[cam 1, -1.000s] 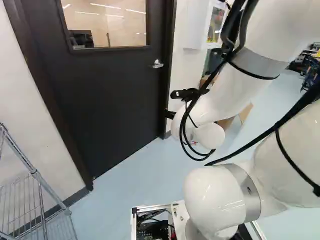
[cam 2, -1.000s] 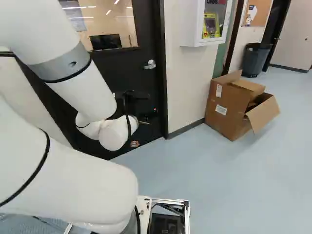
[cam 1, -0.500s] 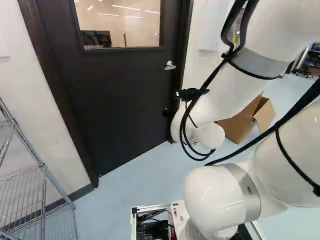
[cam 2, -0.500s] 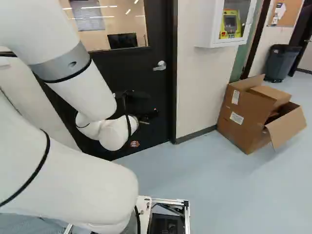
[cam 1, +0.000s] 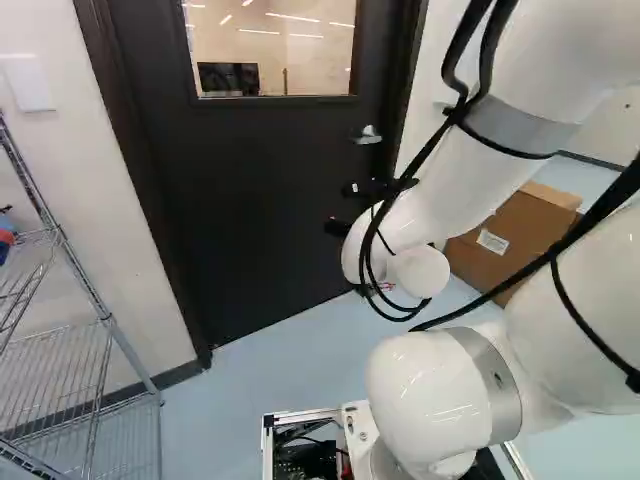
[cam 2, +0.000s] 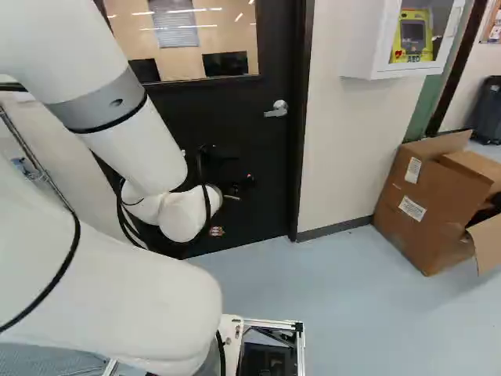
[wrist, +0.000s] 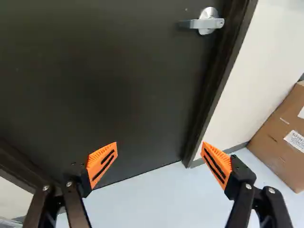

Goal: Open the door and move inside

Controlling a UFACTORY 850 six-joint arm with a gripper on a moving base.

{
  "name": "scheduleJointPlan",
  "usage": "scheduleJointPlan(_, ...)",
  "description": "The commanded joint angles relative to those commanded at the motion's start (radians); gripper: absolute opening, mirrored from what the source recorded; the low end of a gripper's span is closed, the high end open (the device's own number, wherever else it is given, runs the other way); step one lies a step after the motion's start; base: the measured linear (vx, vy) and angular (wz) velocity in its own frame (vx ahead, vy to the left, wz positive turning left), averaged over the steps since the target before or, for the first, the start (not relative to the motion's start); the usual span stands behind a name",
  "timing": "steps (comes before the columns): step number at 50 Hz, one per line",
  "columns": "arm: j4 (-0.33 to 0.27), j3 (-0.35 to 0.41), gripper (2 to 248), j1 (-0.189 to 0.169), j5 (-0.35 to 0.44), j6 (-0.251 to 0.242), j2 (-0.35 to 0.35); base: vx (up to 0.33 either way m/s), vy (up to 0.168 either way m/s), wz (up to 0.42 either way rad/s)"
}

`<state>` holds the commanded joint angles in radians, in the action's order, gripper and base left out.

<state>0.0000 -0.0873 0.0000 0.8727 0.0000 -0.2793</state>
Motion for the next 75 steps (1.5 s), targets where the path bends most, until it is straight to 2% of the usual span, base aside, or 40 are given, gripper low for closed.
scheduleJointPlan(40,0.000,0.000,247,0.000,0.000,0.000,0.000,0.109,-0.036,0.005)
scheduleJointPlan(75,0.000,0.000,247,0.000,0.000,0.000,0.000,0.063,-0.003,-0.008)
